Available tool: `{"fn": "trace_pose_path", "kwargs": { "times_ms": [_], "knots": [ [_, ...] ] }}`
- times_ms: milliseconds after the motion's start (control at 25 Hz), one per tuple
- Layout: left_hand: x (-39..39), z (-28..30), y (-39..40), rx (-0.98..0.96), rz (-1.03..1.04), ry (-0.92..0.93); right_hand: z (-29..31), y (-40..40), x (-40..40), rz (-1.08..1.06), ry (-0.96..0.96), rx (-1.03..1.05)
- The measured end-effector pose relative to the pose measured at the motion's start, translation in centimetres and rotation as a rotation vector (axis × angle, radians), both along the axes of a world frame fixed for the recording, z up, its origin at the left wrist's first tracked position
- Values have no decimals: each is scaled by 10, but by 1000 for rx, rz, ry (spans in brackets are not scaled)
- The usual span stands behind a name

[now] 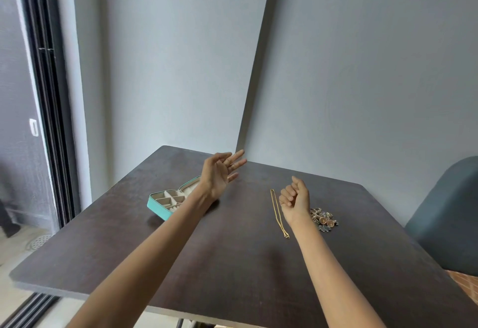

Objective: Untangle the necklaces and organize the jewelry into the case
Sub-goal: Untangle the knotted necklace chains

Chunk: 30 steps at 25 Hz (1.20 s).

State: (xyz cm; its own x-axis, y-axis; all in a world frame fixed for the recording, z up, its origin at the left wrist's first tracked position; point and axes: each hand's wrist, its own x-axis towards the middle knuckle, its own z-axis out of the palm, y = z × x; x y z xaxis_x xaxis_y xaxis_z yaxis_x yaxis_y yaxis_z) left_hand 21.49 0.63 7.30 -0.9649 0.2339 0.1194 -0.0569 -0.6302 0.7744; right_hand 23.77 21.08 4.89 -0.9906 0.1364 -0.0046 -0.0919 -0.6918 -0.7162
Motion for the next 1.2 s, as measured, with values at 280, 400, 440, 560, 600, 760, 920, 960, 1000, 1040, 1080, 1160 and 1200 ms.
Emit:
{"fn": "trace_pose_path", "kwargs": {
  "times_ms": [280, 400, 440, 560, 600, 760, 920, 960, 1000, 1040, 1080, 1160, 1200],
  "knots": [
    [-17, -2, -7, 64, -41, -238, -2, 4, 9, 125, 93, 1324],
    [-18, 5, -8, -49, -36, -204, -11, 2, 8, 154, 94, 1808],
    [-17, 6, -8, -41, -36, -197, -13, 2, 9, 132, 71, 1828],
    [-17, 6, -9, -16, -24, -177, -15, -1, 9, 62, 19, 1914],
    [-16, 5, -10, -23, -21, -157, -15, -3, 8, 31, 30, 1961],
    [-10, 3, -13, -176, -46, -10, -10, -10, 0, -75, 95, 2066],
    [-8, 1, -14, -539, -24, 175, -15, -9, -8, -18, 126, 1999],
    [-6, 0, -13, -604, -12, 203, -17, -9, -9, 21, 126, 1940],
    [-5, -2, -12, -664, 6, 232, -19, -10, -10, 64, 116, 1880],
    [-3, -3, -10, -730, 34, 272, -20, -12, -11, 90, 108, 1824],
    [-1, -4, -8, -819, 68, 329, -20, -14, -13, 89, 107, 1761],
    [-1, -7, -6, -1104, 129, 467, -16, -19, -13, 21, 109, 1534],
    [-1, -9, -8, -1307, 141, 532, -10, -20, -13, -12, 100, 1359]
  ]
}}
